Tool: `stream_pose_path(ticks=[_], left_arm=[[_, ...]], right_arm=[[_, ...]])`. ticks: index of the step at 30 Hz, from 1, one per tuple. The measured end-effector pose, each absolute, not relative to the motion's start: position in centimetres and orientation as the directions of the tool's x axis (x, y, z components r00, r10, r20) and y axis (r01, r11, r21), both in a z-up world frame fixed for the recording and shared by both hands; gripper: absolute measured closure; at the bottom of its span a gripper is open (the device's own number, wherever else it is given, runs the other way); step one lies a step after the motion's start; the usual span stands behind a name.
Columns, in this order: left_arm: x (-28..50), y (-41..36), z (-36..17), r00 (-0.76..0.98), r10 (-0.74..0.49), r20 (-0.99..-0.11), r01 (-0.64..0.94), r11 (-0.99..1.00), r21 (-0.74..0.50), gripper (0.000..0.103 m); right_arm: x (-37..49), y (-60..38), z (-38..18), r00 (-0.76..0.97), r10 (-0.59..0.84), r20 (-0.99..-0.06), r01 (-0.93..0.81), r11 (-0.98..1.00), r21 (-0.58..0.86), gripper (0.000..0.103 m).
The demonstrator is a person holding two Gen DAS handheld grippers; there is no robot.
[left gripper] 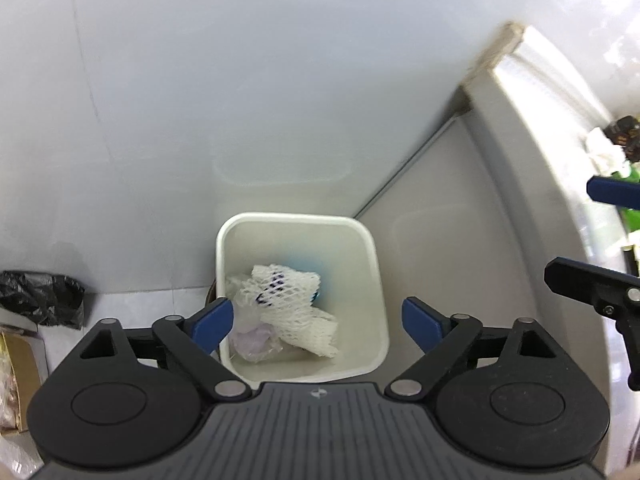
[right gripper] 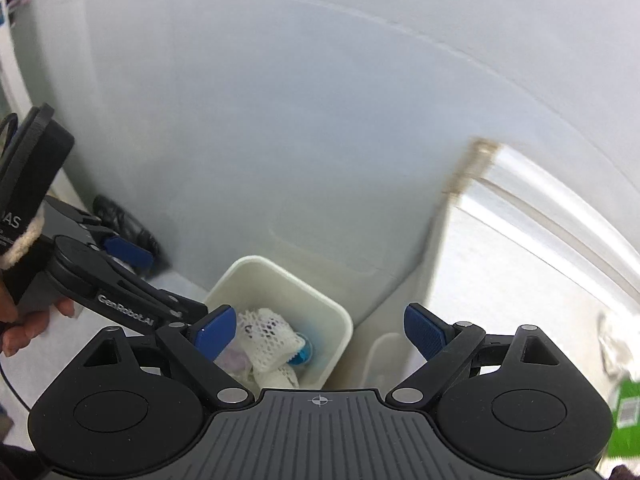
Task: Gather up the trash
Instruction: 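Move both open tools back toward the counter clutter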
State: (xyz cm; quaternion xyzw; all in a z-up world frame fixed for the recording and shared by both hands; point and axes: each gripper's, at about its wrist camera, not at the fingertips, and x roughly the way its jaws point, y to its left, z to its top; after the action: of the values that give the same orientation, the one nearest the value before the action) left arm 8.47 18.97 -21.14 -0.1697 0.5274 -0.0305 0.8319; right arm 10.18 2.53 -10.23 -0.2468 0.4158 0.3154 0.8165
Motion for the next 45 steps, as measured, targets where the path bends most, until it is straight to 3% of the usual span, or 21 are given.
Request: stream_pose_path(ticks=[7,24,38,45], left_arm=[[8.6,17.1,-17.7,0.488,-0.238,-0.840,-0.065,0.950,-0.307,0.004],[11.3,9.2,-11.4,0.553,-0.310,-0.774,0.115,0.948,-0.297,0.002],[15.8,-0.2,-10.5,0.545,-0.365,-0.754,0.283,0.927,-0.245,0.002],[18.7,-5.0,-11.3,0.546,-0.395,-0.739,0.405,0.896,-0.179,0.002]], right_arm=[[10.3,-2.7,-8.2,0.524,0.301,-0.797,-0.608,0.787,-0.103,0.010],[10.1,-16.4,-6.1,0.674,0.160,-0.722,-0.249,0.968,-0.018,0.010],[10.3,-30.6,-6.0,0.724,-0.047,-0.688,0.108,0.993,0.045,0.010],[11.3,-34.4,-7.5,0.709,-0.093,-0.699,0.184,0.981,0.057,0.008]])
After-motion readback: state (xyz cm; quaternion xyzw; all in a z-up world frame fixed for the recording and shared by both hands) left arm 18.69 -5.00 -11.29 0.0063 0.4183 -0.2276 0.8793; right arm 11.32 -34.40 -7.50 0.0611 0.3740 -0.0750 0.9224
